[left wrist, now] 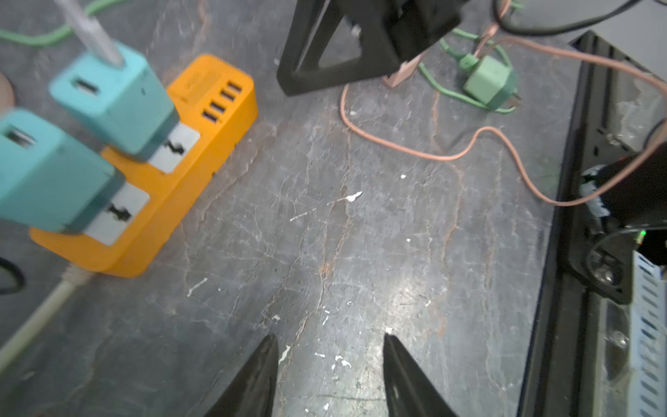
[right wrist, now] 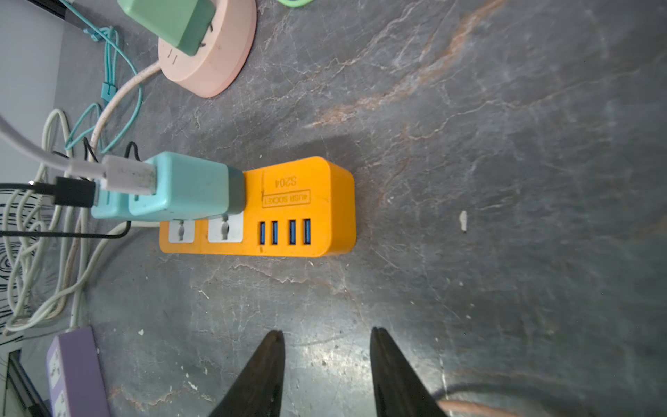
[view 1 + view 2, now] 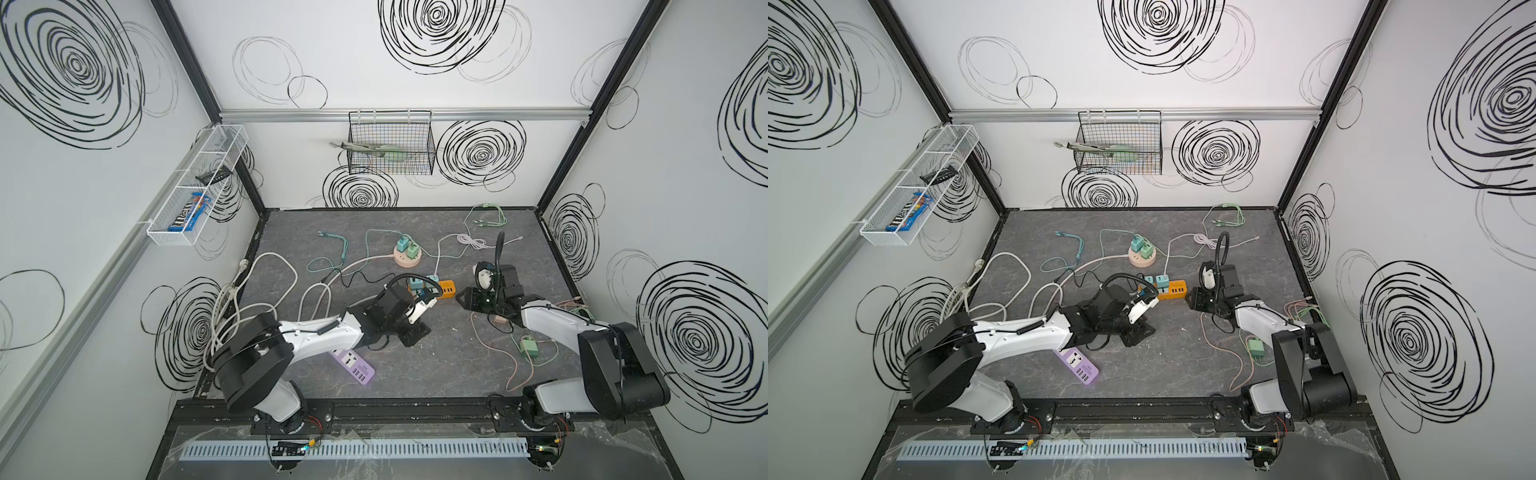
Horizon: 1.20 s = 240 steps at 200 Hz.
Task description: Insert the plug
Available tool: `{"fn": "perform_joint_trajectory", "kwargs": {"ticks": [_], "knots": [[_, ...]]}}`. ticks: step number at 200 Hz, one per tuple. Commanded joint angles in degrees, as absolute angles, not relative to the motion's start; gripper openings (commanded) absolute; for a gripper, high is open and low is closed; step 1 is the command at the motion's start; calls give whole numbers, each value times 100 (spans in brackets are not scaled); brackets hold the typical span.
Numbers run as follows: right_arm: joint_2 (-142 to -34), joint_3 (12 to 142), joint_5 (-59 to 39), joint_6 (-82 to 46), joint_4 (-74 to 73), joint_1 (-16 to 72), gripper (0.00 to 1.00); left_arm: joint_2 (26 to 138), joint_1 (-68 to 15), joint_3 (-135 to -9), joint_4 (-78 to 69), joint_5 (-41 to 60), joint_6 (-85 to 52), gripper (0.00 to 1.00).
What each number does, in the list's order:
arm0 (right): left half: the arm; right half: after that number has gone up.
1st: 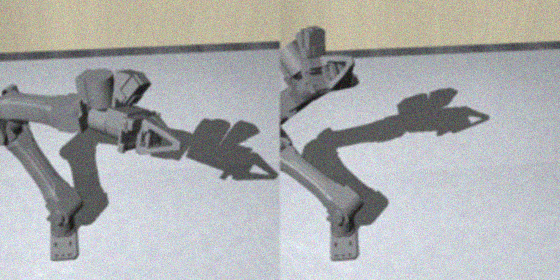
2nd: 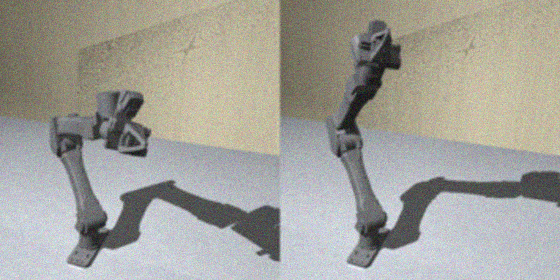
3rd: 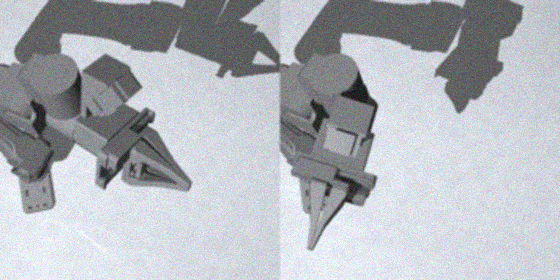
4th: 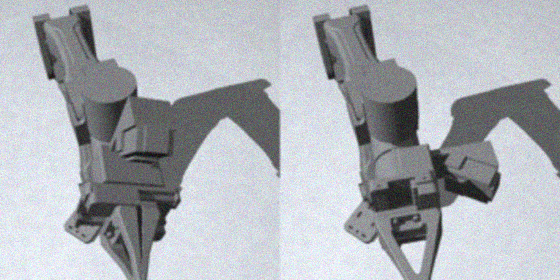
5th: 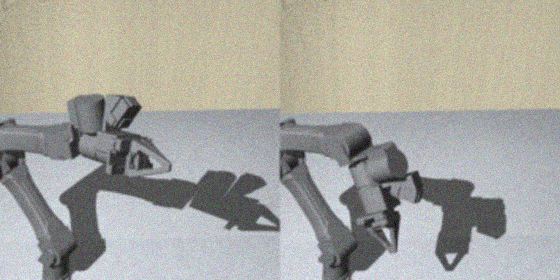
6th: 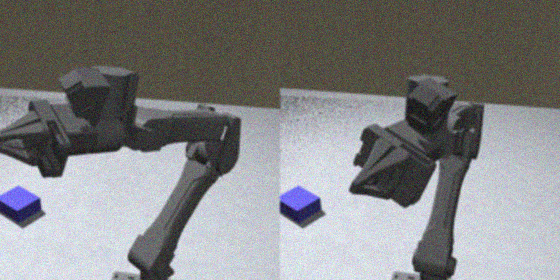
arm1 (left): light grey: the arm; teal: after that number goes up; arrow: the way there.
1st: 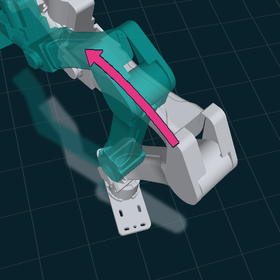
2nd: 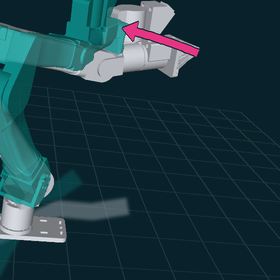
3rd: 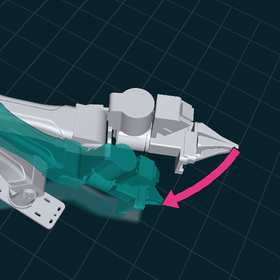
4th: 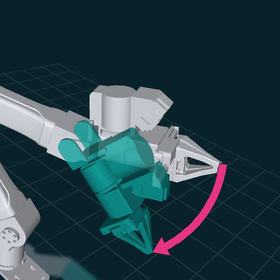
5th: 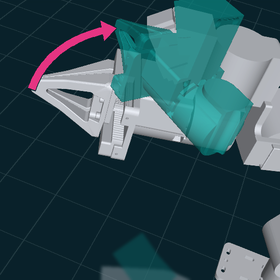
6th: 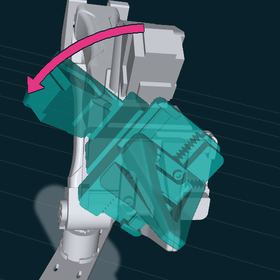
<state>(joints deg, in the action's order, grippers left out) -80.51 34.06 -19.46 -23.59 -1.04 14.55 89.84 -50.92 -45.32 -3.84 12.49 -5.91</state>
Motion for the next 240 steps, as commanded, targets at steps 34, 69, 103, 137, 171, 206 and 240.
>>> {"fn": "perform_joint_trajectory", "kwargs": {"ticks": [34, 69, 103, 137, 171, 206, 240], "knots": [[-8473, 3362, -2090, -2338, -585, 1573, 34, 9828, -5003, -4949, -895, 417, -987, 47], [-8866, 3546, -2035, -2283, -743, 1702, 35, 10179, -4852, -5089, -893, 38, -1014, 49], [-9233, 3806, -1983, -2292, -861, 1930, 35, 10308, -4543, -5074, -931, 7, -1090, 49], [-9581, 4147, -1790, -2351, -861, 2142, 36, 10447, -4206, -5135, -987, 27, -1090, 51], [-9795, 4340, -1696, -2596, -932, 2227, 37, 10519, -3978, -5268, -1014, 33, -1085, 53], [-10008, 4503, -1706, -2654, -958, 2290, 38, 10739, -3878, -5554, -905, -75, -1047, 55], [-9948, 4461, -1677, -2723, -1097, 2351, 39, 10906, -3816, -5802, -862, -199, -967, 56]]}}
